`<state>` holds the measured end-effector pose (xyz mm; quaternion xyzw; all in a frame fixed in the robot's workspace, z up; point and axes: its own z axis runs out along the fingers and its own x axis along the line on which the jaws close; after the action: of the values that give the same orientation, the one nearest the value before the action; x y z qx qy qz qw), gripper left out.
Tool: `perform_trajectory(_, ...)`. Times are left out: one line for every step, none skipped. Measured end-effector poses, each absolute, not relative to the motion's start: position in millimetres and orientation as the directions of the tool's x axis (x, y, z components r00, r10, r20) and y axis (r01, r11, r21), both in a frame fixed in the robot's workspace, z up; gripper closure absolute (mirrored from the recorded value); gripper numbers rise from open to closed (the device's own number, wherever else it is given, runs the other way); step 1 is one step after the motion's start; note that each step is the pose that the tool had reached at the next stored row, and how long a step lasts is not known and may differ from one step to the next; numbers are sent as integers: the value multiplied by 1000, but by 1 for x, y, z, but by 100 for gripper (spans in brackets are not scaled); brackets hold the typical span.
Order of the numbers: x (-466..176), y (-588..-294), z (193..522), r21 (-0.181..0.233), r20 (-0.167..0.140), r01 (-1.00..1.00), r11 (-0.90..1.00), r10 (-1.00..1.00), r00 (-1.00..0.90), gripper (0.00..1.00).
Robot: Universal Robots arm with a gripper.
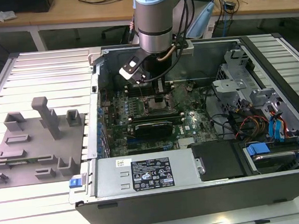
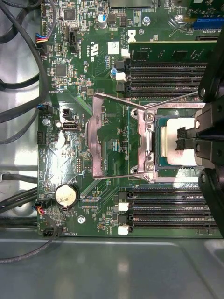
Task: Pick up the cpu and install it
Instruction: 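Place the cpu into insertion slot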
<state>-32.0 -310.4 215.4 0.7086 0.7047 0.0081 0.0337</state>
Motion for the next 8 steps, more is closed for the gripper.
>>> perform_trajectory(-32,-310,215,59,-36,998,-4,999,7,89)
perform_trajectory(-32,-310,215,59,-36,998,-5,999,7,89)
perform_trajectory(-32,-310,214,59,-36,998,-4,999,7,89)
perform_trajectory(-32,-310,213,59,-36,998,-4,999,7,89)
perform_trajectory(-32,-310,212,59,-36,998,-4,999,6,89)
perform_trajectory(-32,-310,210,60,-36,998,-4,999,7,89)
perform_trajectory(-32,-310,210,59,-36,998,-4,999,7,89)
perform_trajectory(-32,-310,209,60,-36,998,-4,999,7,89)
